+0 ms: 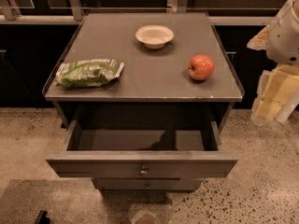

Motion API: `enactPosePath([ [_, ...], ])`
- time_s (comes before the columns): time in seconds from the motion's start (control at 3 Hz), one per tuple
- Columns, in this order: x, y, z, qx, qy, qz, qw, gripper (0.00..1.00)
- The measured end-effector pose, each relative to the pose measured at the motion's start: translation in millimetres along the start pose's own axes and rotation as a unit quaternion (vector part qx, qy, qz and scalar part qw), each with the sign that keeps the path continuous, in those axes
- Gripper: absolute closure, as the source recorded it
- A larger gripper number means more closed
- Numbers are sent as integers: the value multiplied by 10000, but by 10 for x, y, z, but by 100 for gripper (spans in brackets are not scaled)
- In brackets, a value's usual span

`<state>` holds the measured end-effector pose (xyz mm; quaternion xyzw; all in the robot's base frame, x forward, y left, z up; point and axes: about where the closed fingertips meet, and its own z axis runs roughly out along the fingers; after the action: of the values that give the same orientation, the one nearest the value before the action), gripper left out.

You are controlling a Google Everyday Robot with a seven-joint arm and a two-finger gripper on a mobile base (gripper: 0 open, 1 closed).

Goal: Close top drawer

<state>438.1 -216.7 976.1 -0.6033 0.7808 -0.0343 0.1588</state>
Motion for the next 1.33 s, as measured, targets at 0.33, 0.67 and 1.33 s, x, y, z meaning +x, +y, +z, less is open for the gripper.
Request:
enactPosePath([
  [0.33, 0, 0, 0, 0, 0, 0, 10000, 0],
  [0.67, 44, 43, 38, 69, -87, 43, 9999, 0],
  [1.33, 464, 697, 1051, -360, -1272, 834, 9877, 0],
])
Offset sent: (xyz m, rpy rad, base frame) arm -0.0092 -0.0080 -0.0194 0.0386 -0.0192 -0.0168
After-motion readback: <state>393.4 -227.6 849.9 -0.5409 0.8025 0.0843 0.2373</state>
